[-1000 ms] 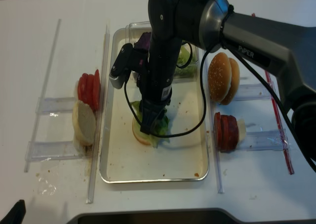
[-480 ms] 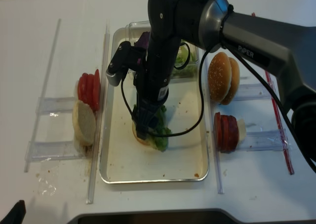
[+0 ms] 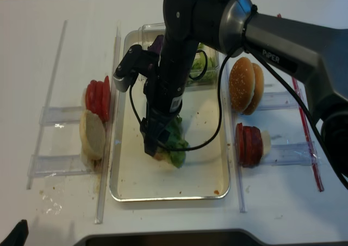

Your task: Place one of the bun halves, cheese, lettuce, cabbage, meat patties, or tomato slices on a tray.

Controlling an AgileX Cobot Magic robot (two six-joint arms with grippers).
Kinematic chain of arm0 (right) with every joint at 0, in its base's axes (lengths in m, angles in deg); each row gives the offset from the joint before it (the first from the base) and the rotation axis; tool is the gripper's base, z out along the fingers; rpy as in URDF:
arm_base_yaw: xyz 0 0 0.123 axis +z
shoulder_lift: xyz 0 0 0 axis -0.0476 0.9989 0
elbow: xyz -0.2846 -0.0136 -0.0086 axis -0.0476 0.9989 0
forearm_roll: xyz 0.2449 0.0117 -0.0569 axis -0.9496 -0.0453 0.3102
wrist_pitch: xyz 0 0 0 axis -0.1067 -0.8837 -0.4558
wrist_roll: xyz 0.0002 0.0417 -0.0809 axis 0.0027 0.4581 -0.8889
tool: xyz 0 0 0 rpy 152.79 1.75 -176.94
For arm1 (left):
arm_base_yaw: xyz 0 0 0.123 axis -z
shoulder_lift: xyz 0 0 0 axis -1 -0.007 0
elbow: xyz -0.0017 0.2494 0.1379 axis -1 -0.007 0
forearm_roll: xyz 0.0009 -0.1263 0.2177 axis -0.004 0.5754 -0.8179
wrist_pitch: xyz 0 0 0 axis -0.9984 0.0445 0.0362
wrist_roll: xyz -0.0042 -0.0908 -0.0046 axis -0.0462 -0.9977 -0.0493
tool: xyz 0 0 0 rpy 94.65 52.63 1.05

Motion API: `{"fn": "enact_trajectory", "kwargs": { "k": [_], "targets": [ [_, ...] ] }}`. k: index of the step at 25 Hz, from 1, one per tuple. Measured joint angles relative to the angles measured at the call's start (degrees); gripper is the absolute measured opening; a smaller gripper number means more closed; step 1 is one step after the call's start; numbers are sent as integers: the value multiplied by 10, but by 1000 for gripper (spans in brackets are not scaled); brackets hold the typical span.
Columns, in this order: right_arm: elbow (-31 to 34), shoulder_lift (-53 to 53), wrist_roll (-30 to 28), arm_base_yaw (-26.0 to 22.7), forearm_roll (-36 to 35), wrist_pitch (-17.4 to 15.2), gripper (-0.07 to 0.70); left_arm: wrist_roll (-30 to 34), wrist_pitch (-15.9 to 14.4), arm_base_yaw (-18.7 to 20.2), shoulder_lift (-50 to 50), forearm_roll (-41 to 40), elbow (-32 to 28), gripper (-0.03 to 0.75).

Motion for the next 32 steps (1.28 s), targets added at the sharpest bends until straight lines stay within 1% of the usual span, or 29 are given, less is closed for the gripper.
{"fn": "enact_trajectory", "kwargs": {
  "k": [3,6,9,16,18,21,25,32],
  "targets": [
    [-20,0,17,0,0,-10,563,0,0,0,0,0,0,492],
    [-43,0,36,0,-8,-11,563,0,0,0,0,0,0,492],
    [-58,0,40,0,-22,-11,563,0,0,0,0,0,0,492],
    [-63,0,43,0,-26,-13,563,0,0,0,0,0,0,492],
    [-68,1,53,0,-20,-13,563,0,0,0,0,0,0,492],
    [-84,1,87,0,2,-15,563,0,0,0,0,0,0,492],
    [-109,1,169,0,42,-16,563,0,0,0,0,0,0,492],
    [-124,1,267,0,70,-19,563,0,0,0,0,0,0,492]
  ]
}}
